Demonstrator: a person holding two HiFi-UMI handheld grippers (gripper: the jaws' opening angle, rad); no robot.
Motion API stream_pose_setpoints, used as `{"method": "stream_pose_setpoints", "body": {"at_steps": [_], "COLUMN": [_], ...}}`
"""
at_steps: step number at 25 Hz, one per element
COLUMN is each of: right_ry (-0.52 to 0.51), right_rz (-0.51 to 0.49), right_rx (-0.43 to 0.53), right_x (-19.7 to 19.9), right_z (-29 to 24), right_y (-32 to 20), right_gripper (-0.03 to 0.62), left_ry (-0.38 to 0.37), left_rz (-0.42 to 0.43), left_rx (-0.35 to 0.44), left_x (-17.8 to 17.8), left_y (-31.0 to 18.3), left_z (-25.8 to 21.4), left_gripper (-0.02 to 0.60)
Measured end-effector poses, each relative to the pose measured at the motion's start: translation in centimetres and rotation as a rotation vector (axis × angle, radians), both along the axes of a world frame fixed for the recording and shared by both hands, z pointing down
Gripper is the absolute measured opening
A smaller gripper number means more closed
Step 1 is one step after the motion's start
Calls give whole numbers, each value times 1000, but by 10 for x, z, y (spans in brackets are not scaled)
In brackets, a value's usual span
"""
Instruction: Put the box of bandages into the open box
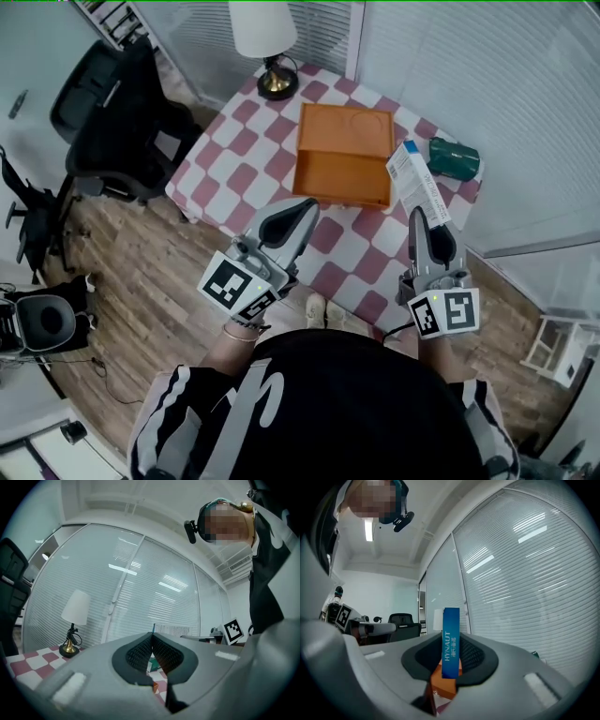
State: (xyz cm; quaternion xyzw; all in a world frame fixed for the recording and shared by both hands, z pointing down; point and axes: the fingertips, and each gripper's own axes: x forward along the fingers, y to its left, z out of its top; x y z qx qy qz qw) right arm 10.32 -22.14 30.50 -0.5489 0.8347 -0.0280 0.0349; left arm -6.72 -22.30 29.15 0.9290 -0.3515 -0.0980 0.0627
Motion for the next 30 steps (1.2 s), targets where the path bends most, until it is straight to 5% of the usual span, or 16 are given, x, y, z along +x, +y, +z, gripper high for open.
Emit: {"method": "stream_pose_setpoints", "body": {"at_steps": [30], "right_ry": [644], "right_rz": [-107], "right_rx": [-35], "right_x": [-34], "right_z": [73], "right_y": [-22], "right_gripper": [71], "left_ry": [-22], "left_rz": [-61], "left_rx": [-37], "left_x": [-9], "left_y": [1], "left_z": [18], "left_gripper": [-2]}}
